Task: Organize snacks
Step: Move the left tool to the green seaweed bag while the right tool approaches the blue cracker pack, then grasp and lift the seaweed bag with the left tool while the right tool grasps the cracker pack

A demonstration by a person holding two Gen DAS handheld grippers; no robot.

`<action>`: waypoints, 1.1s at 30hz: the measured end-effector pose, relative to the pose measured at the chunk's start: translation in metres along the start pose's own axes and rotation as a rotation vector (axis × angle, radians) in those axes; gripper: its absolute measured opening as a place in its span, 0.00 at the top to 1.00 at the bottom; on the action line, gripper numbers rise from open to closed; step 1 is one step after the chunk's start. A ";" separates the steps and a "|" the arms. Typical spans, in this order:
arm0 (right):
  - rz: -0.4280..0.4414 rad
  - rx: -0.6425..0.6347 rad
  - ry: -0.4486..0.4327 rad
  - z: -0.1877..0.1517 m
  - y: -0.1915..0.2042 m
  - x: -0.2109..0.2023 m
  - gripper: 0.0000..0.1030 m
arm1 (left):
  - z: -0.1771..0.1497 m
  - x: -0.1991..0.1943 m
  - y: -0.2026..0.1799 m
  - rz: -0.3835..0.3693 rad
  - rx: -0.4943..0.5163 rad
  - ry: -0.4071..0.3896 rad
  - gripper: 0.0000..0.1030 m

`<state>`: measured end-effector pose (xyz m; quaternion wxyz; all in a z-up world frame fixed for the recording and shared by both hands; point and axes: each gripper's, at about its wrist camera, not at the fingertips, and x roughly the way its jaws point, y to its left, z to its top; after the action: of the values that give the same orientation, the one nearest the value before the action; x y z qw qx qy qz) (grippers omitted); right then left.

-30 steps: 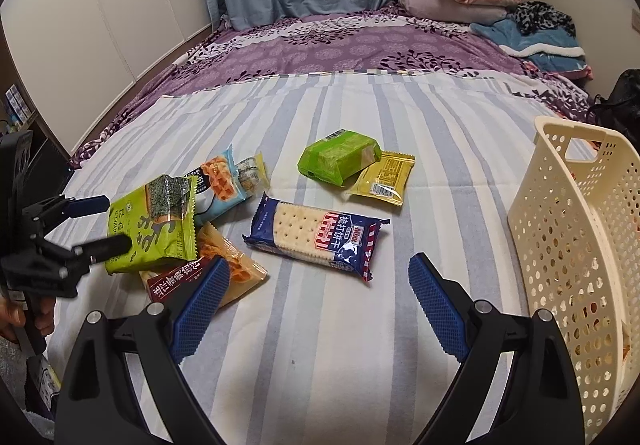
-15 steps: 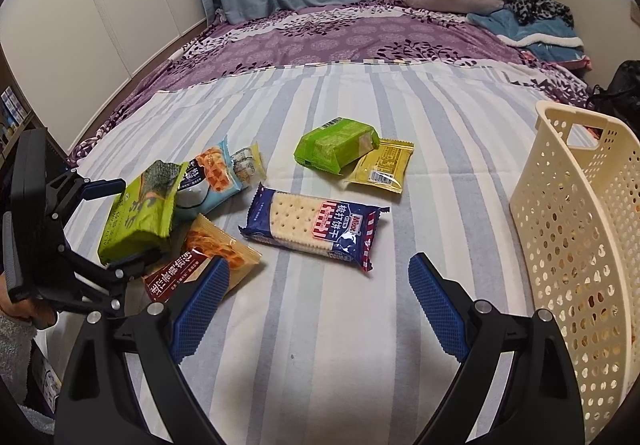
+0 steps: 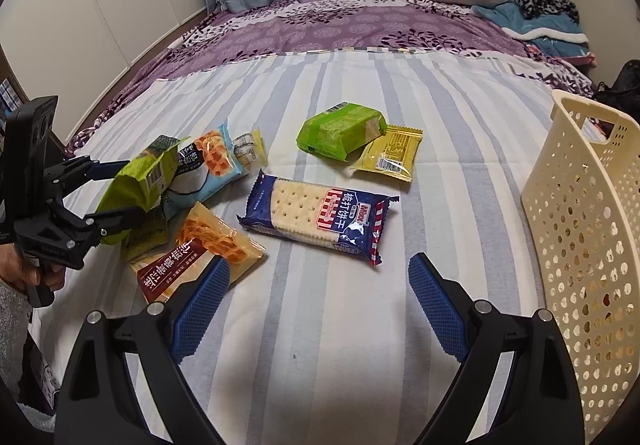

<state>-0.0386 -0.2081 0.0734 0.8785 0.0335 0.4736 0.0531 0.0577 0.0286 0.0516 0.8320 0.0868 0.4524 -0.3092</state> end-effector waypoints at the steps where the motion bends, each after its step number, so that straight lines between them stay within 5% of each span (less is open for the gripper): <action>1: 0.000 0.005 0.005 0.000 -0.001 0.002 0.12 | 0.001 0.001 0.000 -0.001 -0.002 -0.002 0.03; 19: 0.074 -0.094 -0.067 0.040 0.006 0.048 0.12 | -0.008 -0.014 -0.010 -0.012 -0.101 -0.021 0.03; 33: 0.224 -0.162 0.067 0.029 0.008 0.068 0.12 | -0.001 0.001 -0.014 0.028 -0.021 0.019 0.03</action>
<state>0.0219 -0.1919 0.0337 0.8506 0.0134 0.4902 0.1898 0.0491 0.0171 0.0522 0.8327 0.0872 0.4623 -0.2920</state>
